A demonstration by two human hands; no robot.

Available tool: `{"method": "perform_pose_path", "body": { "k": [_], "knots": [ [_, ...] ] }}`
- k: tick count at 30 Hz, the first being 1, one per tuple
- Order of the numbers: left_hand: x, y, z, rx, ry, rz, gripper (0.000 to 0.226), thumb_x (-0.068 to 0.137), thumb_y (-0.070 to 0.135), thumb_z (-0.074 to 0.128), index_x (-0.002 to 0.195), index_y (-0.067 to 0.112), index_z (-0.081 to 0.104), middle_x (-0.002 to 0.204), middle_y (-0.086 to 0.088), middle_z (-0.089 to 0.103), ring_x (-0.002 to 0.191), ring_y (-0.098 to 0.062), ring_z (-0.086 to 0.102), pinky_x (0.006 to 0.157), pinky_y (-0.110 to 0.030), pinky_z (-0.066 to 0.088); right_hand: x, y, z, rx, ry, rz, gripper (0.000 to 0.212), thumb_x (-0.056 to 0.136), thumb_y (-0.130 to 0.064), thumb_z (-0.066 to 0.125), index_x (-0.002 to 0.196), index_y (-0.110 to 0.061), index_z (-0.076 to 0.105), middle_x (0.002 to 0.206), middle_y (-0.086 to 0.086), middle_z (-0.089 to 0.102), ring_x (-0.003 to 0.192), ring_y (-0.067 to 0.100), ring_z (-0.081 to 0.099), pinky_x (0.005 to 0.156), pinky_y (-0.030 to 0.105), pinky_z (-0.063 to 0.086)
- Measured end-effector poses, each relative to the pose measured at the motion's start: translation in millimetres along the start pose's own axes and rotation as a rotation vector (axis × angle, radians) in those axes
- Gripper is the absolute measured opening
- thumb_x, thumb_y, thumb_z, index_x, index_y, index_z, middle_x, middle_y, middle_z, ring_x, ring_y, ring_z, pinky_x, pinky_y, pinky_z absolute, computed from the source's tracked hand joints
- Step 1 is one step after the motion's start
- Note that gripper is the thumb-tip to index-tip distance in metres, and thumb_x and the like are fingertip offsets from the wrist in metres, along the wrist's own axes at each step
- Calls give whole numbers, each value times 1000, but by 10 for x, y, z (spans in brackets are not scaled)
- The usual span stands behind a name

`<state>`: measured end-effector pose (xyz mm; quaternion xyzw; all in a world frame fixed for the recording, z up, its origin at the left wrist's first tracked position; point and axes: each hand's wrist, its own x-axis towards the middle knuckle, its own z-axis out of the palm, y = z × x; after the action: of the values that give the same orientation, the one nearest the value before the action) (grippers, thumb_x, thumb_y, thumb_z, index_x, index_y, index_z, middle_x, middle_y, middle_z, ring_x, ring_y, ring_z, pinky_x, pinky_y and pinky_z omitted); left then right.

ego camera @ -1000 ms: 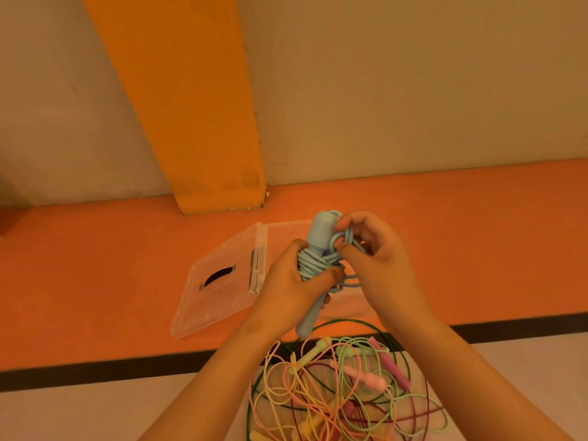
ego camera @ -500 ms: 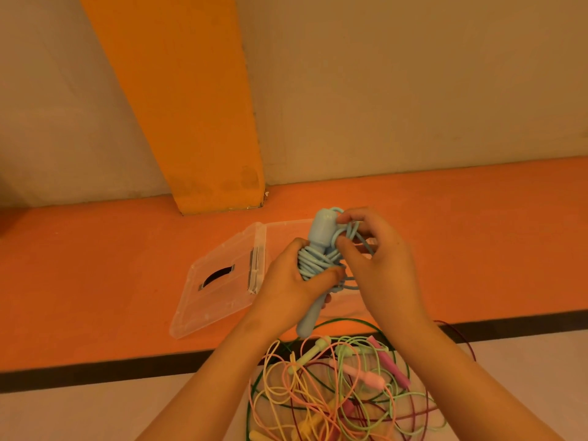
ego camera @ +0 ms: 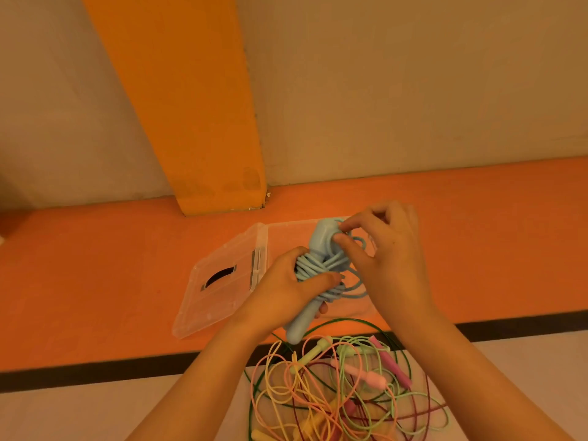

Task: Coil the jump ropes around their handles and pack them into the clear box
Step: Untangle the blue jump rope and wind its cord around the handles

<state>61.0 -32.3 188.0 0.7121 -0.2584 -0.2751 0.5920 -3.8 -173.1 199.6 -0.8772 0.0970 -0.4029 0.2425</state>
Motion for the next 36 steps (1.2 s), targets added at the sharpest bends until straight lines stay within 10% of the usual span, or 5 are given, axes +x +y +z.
{"method": "perform_pose_path", "body": {
  "k": [12,18,23,27,36],
  "knots": [
    [-1,49,107,59,-81,-38,16,90,9,63,101,-1,60,72,-12,65,52,-17,61,53,-28,51,56,-243,-249,567,-216,157,13,87,-28,46,75,-23,48,73,-9,47,64,-2,43,62,11,34],
    [-63,-31,201,36,-24,-75,11,91,10,63,94,0,61,68,-10,65,50,-16,60,52,-29,50,133,-227,-377,866,-290,263,24,92,-6,52,102,-27,60,91,-11,63,87,6,61,80,22,50],
    [-48,91,210,-293,31,-91,13,95,12,53,96,3,62,70,-10,65,53,-17,59,51,-26,49,138,-18,-348,710,-47,446,30,90,2,53,103,-24,58,97,-2,61,90,8,58,79,22,45],
    [-9,181,180,-467,53,-69,28,86,19,54,100,-4,59,75,-16,62,48,-15,56,46,-23,46,50,5,-231,770,-258,620,30,87,-19,66,114,-22,53,113,6,59,97,11,61,81,26,51],
    [-12,285,168,-535,51,-12,22,87,23,51,87,3,61,59,-7,62,47,-13,56,45,-21,46,11,-168,-184,986,-147,671,5,88,-5,58,87,-9,60,80,4,66,71,9,65,67,26,58]
  ]
}}
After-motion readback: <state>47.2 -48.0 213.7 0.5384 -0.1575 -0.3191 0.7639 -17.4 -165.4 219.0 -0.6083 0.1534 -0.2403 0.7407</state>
